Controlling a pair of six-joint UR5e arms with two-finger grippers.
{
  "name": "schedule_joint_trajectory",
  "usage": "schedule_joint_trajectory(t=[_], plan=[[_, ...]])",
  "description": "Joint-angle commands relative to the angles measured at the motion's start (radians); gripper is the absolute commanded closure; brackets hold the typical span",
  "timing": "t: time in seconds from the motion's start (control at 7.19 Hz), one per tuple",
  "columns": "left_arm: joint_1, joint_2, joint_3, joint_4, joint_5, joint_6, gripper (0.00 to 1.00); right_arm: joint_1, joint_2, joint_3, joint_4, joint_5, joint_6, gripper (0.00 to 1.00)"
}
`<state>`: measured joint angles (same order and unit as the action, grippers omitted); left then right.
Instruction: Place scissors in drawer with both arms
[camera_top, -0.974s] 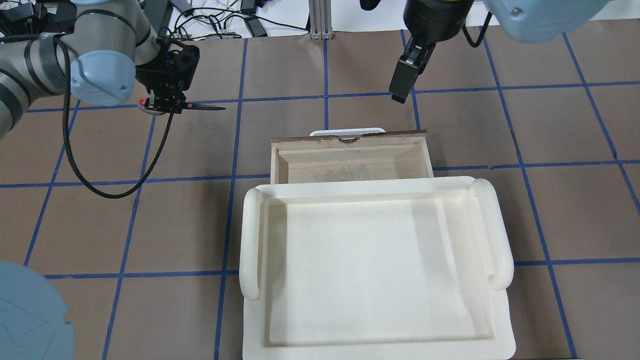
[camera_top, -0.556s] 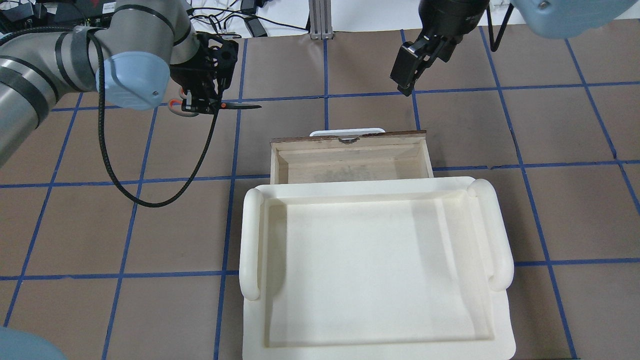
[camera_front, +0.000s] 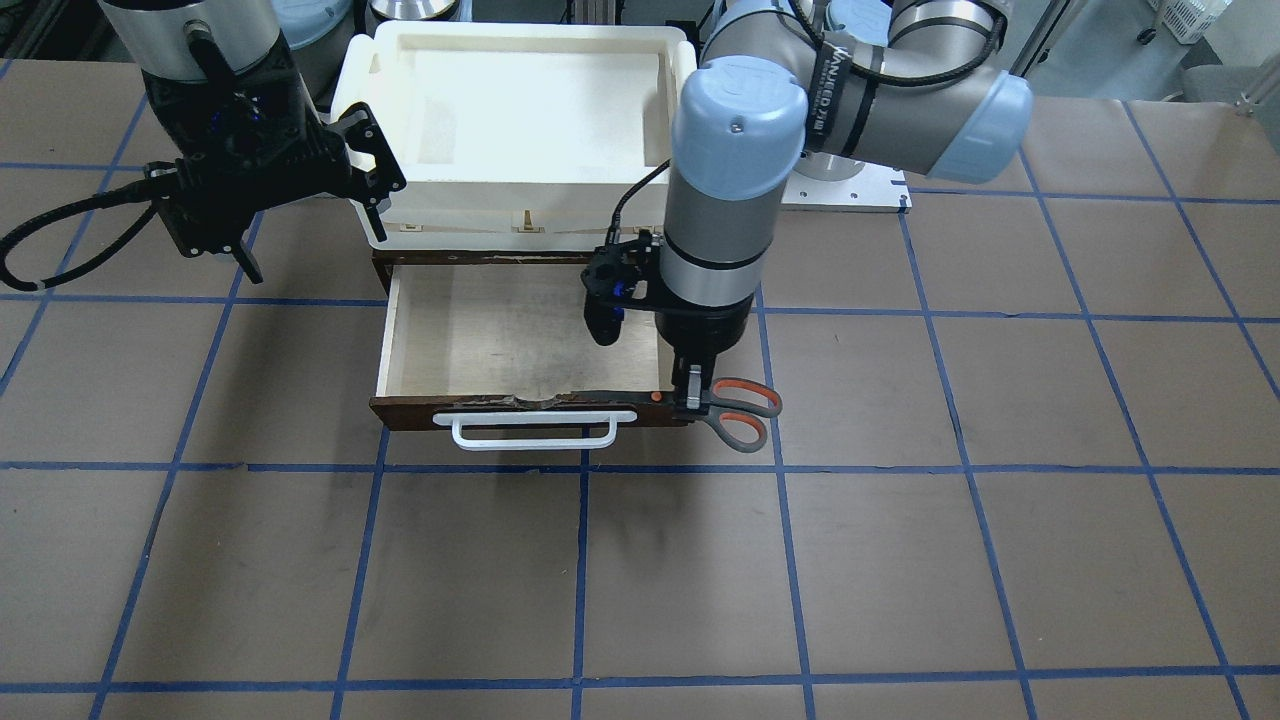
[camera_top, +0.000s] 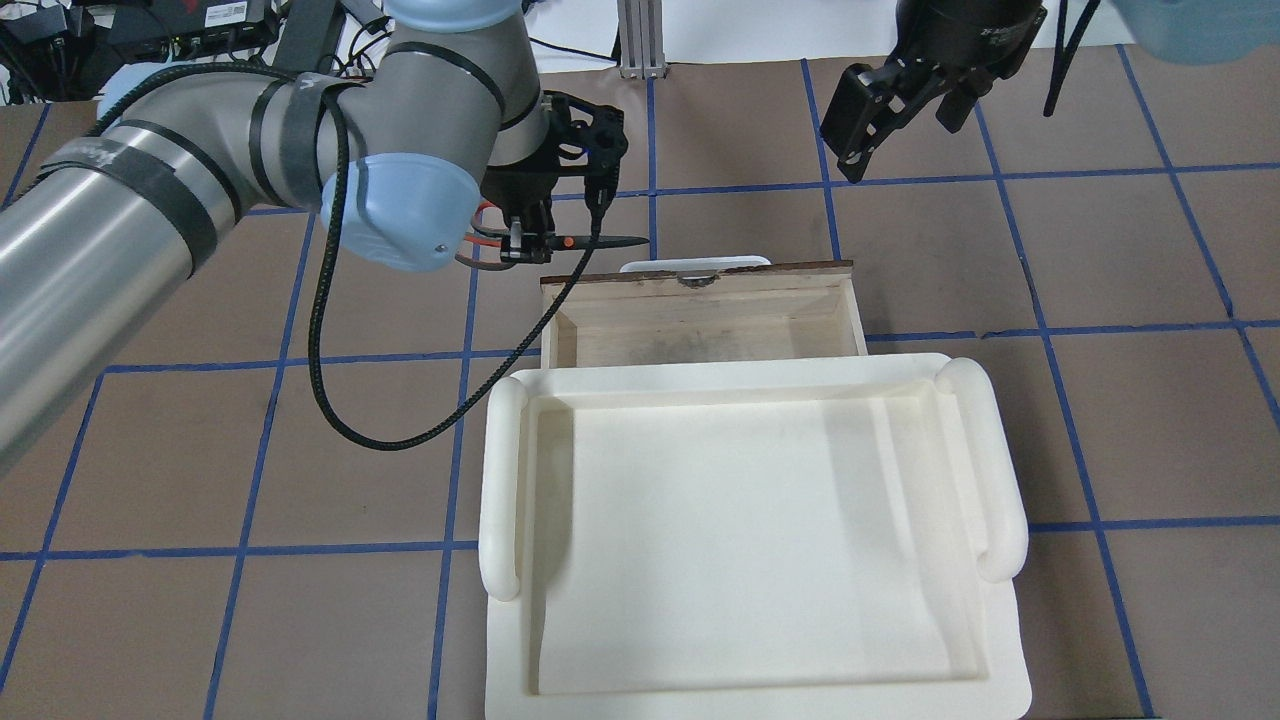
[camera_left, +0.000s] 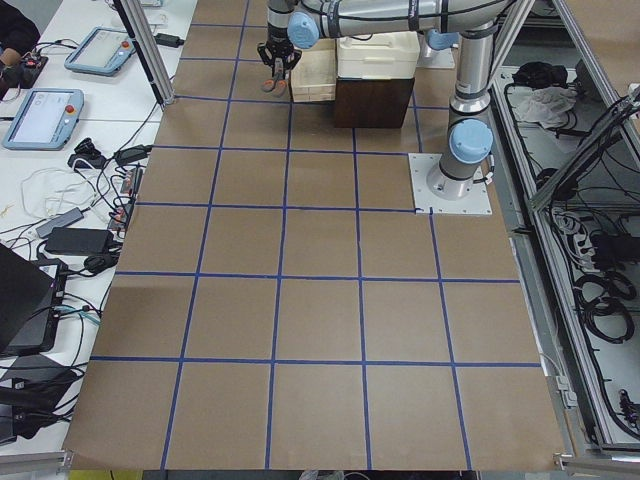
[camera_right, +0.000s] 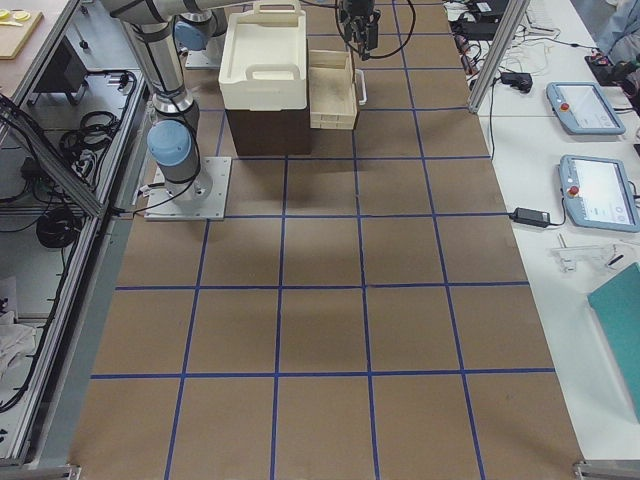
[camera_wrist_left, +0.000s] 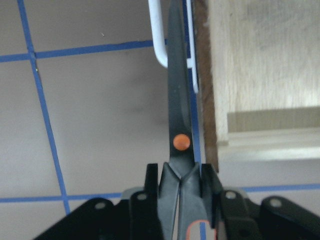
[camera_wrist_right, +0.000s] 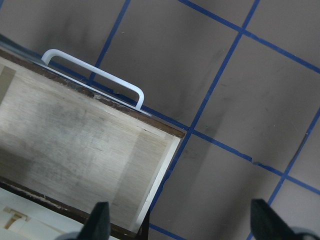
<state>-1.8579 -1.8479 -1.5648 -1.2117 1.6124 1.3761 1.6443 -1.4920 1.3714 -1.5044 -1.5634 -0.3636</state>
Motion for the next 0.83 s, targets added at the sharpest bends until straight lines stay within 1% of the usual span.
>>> schedule_joint_trajectory(t=[0.0, 0.28, 0.42, 0.7], plan=[[-0.108, 0.001, -0.008, -0.003, 0.006, -0.103, 1.0, -0.001, -0.01, 0.002, 0.013, -0.032, 0.092, 0.0], [-0.13, 0.007, -0.008, -0.075, 0.004, -0.106, 1.0, 0.002, -0.017, 0.003, 0.016, -0.095, 0.158, 0.0], [-0.142, 0.007, -0.008, -0.1, 0.003, -0.124, 1.0, 0.0, -0.017, 0.002, 0.015, -0.095, 0.16, 0.0], [-0.156, -0.002, -0.009, -0.103, 0.001, -0.149, 1.0, -0.001, -0.016, 0.002, 0.016, -0.096, 0.158, 0.0]])
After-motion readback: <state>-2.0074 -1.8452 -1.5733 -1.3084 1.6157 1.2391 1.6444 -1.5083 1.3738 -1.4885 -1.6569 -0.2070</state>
